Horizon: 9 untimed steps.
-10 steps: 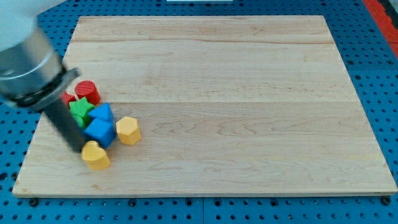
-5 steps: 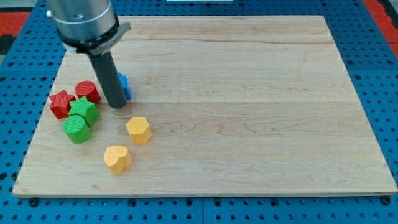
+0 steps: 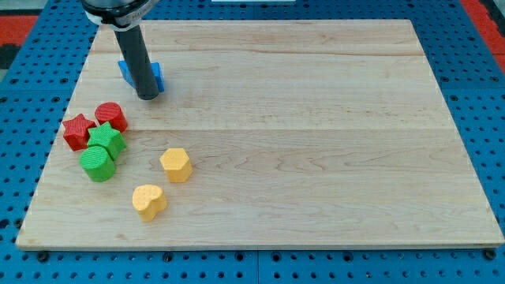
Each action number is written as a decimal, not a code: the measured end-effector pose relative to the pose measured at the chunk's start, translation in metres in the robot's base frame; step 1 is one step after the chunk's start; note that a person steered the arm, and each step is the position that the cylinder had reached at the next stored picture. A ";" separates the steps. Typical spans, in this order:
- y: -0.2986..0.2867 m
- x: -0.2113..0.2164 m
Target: Move the blue triangle to the top right
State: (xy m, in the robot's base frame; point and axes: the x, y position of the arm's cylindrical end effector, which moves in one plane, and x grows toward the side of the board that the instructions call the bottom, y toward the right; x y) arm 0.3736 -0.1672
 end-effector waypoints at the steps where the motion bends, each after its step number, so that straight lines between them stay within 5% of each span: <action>1: -0.006 0.008; 3: -0.059 -0.024; 5: 0.102 -0.091; 6: 0.142 -0.092; 7: 0.142 -0.085; 8: 0.170 -0.126; 9: 0.134 -0.173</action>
State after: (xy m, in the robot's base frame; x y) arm 0.2008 -0.0335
